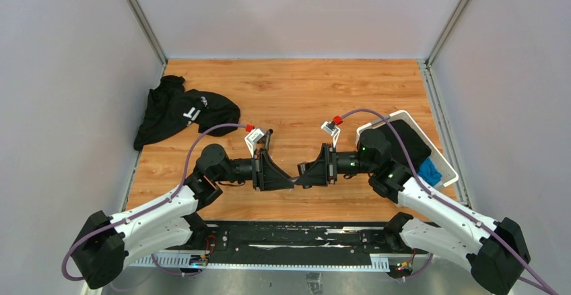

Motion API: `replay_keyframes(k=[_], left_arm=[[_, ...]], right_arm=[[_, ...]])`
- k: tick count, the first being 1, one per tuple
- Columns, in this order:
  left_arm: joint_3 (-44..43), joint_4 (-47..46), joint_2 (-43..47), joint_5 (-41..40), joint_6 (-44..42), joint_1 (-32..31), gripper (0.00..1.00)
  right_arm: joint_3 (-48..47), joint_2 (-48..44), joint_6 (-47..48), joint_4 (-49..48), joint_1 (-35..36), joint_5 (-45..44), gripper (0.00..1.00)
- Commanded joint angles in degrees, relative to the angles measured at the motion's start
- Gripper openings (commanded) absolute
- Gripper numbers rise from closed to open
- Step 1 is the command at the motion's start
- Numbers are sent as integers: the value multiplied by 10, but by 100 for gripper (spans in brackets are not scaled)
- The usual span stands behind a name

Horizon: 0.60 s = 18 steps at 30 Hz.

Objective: Install the water faucets
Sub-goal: Pick up the water faucet from the center of the board.

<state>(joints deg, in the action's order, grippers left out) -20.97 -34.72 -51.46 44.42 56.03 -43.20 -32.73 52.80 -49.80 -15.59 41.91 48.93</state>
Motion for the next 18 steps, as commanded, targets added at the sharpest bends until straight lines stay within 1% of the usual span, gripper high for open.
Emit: replay_keyframes(k=[1,5,8,12,18], left_arm=[[-33,-21,-1,28,1,1,0],[-42,-21,2,46,5,2,0],[-46,-21,1,56,6,2,0],[-48,-21,0,60,7,1,0],[-52,-21,-2,65,5,2,0]], right_arm=[[-8,-6,49,-12,-4,45,37],[-5,-11,81,-14,-4,69,42],[0,-17,83,-33,-4,82,48],[3,-25,85,-43,-3,82,51],[2,-22,88,-40,-2,67,54]])
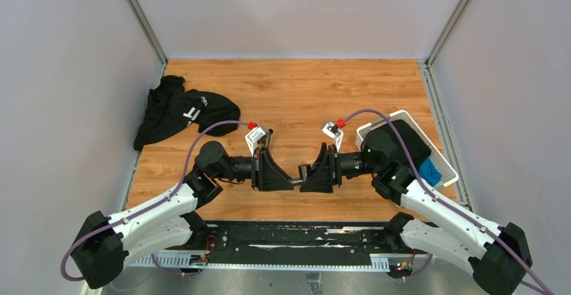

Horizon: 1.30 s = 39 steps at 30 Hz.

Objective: Install the water faucets
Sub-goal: Pick up the water faucet from the center of the board.

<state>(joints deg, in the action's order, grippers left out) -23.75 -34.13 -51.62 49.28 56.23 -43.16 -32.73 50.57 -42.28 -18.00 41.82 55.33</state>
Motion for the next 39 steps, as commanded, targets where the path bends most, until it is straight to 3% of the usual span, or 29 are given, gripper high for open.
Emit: replay_keyframes(k=[1,22,28,31,36,37,39], left_arm=[[-24,-27,0,17,4,1,0],[-22,-27,20,34,1,1,0],[-24,-28,19,36,1,1,0],[-23,-28,19,35,1,1,0],[-28,-7,20,27,-4,1,0],[-34,9,20,22,-14,2,9],[-41,40,21,15,-34,2,40]], right_arm=[[1,5,12,-17,0,2,54],[-12,51,-7,-33,4,-7,55],[-18,59,-10,-27,7,2,31],[-20,59,-9,-25,9,9,2],[-15,26,19,20,10,-20,0],[-14,14,27,36,9,-35,0],[-13,-12,44,66,9,-72,0]])
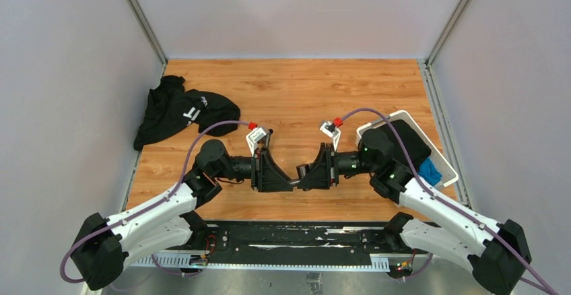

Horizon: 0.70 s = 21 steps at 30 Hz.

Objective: Install the water faucets
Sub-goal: Pick up the water faucet from the center of the board.

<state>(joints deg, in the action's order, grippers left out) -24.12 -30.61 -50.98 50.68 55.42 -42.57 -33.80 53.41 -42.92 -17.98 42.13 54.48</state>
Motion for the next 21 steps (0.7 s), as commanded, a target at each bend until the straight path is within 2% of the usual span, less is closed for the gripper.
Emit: replay_keyframes(k=[1,3,5,7,10,15,17,21], left_arm=[[-40,15,16,-2,-32,-3,53],[-47,37,21,-7,-43,2,75],[-58,84,32,-13,-64,11,84],[-75,154,48,-27,-99,22,88],[-120,309,68,-86,-180,33,90],[-202,566,64,-338,-275,36,90],[-220,620,35,-430,-284,36,90],[-214,653,-29,-528,-278,31,91]], right_arm=[[-1,-52,58,82,5,-81,0],[0,-83,73,114,6,-121,0],[2,-109,85,141,6,-167,0],[4,-135,98,175,5,-221,0],[6,-169,122,225,6,-295,0],[-6,-207,161,299,6,-429,0],[-11,-212,172,319,7,-467,0],[-16,-208,182,343,6,-528,0]])
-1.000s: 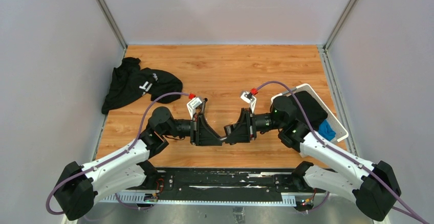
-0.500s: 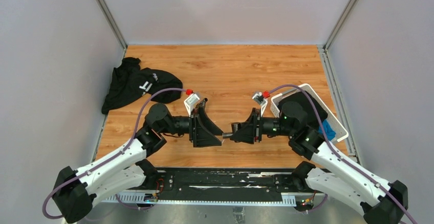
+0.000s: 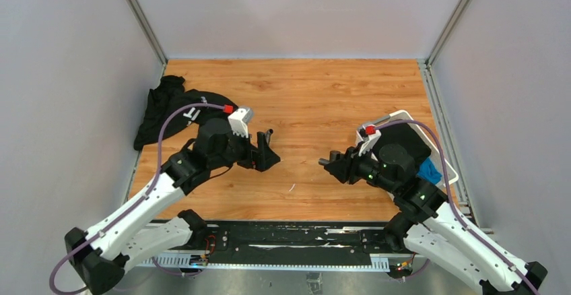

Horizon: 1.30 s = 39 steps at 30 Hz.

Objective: Install the water faucets
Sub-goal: Pick up the water faucet from the center of the board.

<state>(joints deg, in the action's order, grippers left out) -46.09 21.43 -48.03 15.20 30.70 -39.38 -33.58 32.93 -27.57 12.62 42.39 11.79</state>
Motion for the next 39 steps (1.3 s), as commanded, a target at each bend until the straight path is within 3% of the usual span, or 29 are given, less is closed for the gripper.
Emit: replay_keyframes(k=[1,7,11,20,28,39], left_arm=[[9,132,-73,-193,-26,-5,91],[5,107,-161,-321,-1,-29,90],[-15,85,-222,-356,5,-36,86],[-95,115,-380,-546,46,-132,83],[-153,145,-485,-607,75,-134,74],[-180,135,-551,-606,73,-134,59]], right_arm=[[-18,-2,27,40,4,-108,0],[-13,-9,0,37,4,-115,0],[-8,-18,-9,29,4,-113,0],[-5,-4,-26,19,4,-91,0],[-9,-2,-28,18,4,-85,0],[-9,-3,-29,27,4,-82,0]])
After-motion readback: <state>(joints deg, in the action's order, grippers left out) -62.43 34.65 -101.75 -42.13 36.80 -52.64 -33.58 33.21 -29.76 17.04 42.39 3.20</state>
